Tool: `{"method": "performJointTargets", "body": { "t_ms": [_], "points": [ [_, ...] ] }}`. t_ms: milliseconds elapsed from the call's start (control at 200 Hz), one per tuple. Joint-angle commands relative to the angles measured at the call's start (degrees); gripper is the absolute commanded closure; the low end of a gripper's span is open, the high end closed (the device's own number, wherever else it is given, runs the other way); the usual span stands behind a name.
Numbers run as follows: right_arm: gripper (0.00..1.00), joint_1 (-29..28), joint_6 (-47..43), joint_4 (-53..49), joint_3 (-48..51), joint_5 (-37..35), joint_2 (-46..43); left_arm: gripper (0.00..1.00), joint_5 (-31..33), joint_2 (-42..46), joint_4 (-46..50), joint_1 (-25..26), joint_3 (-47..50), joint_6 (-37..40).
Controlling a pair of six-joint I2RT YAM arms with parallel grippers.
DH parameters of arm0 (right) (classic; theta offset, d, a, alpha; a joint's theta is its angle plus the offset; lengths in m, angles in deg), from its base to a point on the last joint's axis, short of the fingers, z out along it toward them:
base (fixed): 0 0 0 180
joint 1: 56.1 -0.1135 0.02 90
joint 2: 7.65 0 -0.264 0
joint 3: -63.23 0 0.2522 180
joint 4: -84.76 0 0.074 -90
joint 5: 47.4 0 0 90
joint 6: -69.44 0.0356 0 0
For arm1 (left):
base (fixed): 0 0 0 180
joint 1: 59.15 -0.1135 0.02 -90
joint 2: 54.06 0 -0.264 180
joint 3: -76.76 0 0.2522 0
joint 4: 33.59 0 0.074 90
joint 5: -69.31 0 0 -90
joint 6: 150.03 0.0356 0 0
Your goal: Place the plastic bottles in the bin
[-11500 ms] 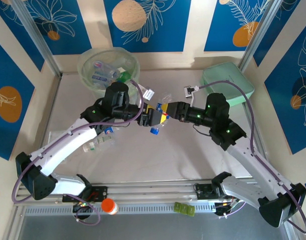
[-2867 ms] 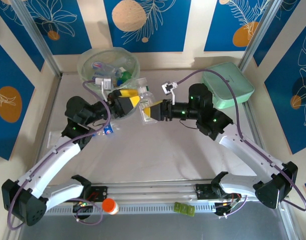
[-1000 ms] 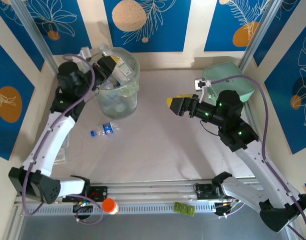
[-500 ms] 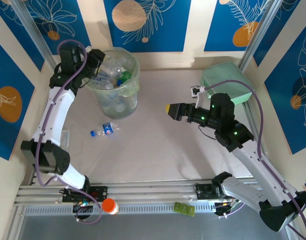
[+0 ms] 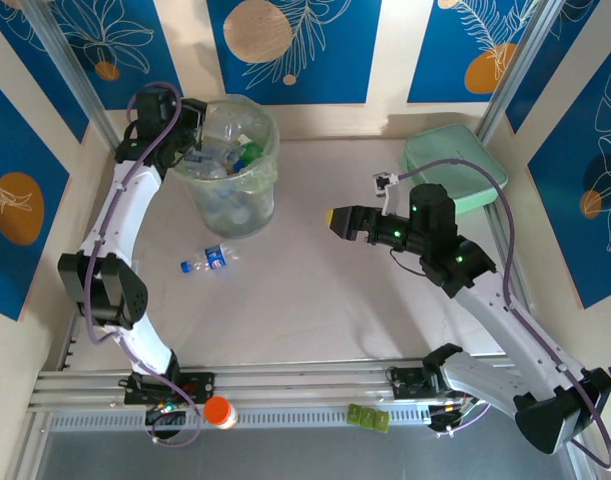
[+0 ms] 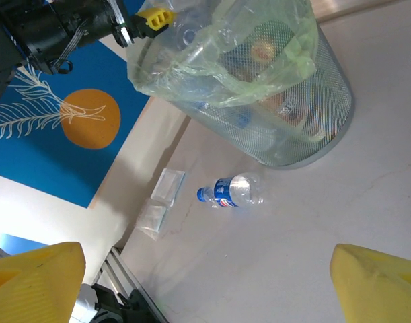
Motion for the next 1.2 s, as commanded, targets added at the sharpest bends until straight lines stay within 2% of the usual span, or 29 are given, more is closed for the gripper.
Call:
{"method": "performJointTargets", "body": {
  "t_ms": [0,135,200,335,405,640,820,1015,1195],
  "points": [
    [0.06,-1.11,-0.16,1.72,0.93,-0.06,1.23,0.66,9.03,0.95,-1.80,1.43,0.82,-9.18],
    [0.06,-2.18,-0.67,1.52,1.07,-0.94,1.45,0.66,9.49,-0.60,-0.53,1.74,-0.92,-10.63],
    [0.06,-2.41,-1.11,1.00,1.01,-1.54,1.19,0.67,8.68,-1.55,2.00,1.74,-3.00,-8.50],
    [0.06,-2.56,-1.74,0.16,1.27,-2.37,0.18,0.68,4.99,-1.31,0.76,1.74,-2.63,-4.50],
    [0.06,-2.60,-2.05,-0.28,1.29,-2.39,-0.17,0.68,3.27,-1.39,3.88,1.73,-4.79,-1.02],
    [0.06,-2.65,-2.10,-0.38,2.15,-2.34,-0.83,0.68,-0.08,2.38,6.08,1.65,-5.18,6.08],
    [0.06,-2.73,-2.26,-0.57,2.57,-2.65,-1.12,0.68,-3.17,-0.02,15.59,1.65,-12.66,11.82],
    [0.06,-2.74,-2.17,-0.53,3.02,-3.16,-1.18,0.67,-1.27,-7.51,26.38,1.83,-24.05,16.68],
    [0.06,-2.65,-2.36,-0.89,3.56,-3.84,-1.17,0.66,-0.52,-13.11,30.17,3.75,-30.22,19.08]
  ]
}}
